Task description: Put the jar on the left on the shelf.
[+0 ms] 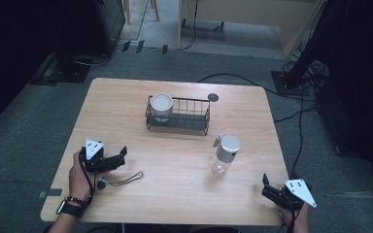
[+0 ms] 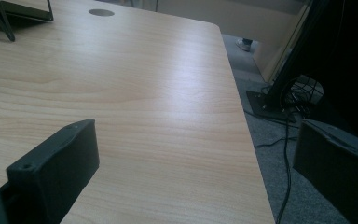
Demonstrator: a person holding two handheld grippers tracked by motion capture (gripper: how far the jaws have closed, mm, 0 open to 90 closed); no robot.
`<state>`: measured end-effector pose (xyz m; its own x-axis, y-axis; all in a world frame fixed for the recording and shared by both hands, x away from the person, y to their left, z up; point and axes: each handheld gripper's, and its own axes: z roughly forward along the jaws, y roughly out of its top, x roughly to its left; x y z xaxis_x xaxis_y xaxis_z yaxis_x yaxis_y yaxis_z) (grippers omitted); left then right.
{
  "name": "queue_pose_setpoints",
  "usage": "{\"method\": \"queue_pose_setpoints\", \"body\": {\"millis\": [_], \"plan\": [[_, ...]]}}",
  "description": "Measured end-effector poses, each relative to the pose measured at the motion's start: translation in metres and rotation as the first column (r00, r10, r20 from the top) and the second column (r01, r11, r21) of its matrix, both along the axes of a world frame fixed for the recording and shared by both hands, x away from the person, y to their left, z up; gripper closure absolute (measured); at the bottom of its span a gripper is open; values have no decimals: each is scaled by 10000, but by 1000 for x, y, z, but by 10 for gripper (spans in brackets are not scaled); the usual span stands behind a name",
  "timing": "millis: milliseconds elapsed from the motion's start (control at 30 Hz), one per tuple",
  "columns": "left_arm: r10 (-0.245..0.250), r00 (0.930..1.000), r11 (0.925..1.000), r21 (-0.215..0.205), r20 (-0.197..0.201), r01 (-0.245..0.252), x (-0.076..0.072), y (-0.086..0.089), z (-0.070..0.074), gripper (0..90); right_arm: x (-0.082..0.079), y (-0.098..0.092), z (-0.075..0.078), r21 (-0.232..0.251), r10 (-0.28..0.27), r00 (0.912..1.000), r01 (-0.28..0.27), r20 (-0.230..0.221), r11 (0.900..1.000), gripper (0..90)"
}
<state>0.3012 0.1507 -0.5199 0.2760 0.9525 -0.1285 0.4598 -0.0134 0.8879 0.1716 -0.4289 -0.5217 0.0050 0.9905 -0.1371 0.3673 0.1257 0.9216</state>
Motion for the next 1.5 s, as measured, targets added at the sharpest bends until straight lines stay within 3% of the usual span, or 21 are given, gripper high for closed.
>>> {"method": "queue_pose_setpoints", "body": {"millis": [1067,1500], "plan": [[844,9963,9964,-47,139,-843,-32,48,1,0,0,0,0,5,-177,9998,177,28,9998,0],[984,9950,9948,252,162,-988,-46,59,1,0,-1,1,0,-27,-236,9997,237,70,9997,0]]}}
